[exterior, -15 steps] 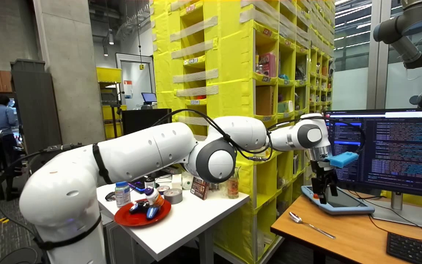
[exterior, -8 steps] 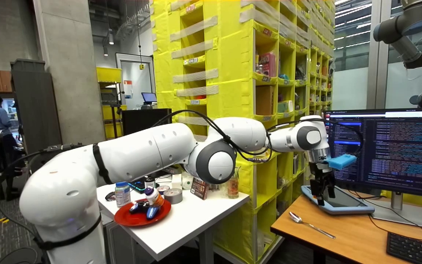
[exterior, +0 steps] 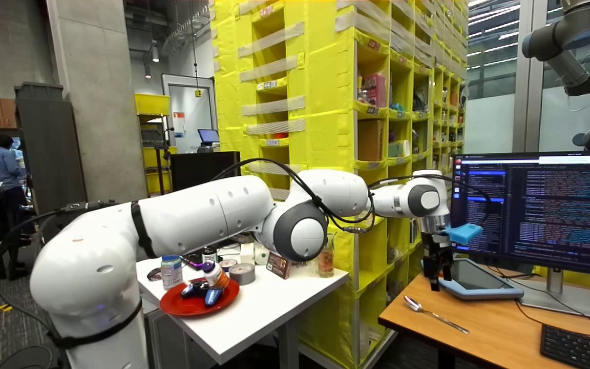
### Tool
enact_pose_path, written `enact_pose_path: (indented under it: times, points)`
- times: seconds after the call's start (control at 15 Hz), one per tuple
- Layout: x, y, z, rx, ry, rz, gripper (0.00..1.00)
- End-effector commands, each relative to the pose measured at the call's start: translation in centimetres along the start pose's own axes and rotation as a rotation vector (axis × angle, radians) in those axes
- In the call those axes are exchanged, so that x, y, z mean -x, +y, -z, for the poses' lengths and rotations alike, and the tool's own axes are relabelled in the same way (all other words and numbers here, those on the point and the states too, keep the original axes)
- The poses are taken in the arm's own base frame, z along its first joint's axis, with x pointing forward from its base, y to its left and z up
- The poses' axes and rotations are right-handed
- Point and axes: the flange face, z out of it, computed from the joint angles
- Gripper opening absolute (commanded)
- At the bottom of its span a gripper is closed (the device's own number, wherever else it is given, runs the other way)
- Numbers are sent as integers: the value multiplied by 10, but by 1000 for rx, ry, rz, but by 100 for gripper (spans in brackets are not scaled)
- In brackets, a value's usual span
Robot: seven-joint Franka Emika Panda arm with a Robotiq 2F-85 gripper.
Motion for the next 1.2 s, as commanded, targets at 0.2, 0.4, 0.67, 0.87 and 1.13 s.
enact_pose_path:
  times: [0.2, 0.4, 0.67, 0.87, 1.13]
  points:
    - [-21, -2, -14, -51, 18, 80, 100]
    - [-35, -3, -36, -83, -25, 77, 100]
    - [-48, -4, -56, -108, -23, 94, 100]
    - [-54, -4, -59, -101, -13, 99, 100]
    - [-55, -1, -57, -70, -5, 94, 100]
